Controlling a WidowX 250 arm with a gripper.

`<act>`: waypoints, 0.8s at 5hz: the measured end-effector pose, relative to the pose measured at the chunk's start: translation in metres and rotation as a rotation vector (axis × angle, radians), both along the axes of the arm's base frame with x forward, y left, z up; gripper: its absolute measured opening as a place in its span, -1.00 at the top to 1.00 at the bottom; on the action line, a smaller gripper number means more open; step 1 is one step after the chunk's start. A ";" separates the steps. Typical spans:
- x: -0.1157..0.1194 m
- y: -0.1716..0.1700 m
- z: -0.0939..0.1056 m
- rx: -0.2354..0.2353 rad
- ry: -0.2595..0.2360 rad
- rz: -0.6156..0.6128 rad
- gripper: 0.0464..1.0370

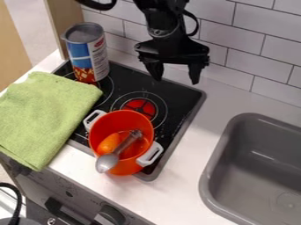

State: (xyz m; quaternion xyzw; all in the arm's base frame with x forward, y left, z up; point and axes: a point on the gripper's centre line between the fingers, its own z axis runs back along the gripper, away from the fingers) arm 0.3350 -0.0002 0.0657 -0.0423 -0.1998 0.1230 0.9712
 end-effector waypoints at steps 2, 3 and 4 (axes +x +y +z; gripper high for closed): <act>-0.012 -0.002 -0.017 -0.007 0.038 -0.019 -0.93; -0.016 -0.001 -0.003 -0.032 0.014 -0.041 -0.93; -0.026 0.001 0.011 -0.046 0.030 -0.051 -0.93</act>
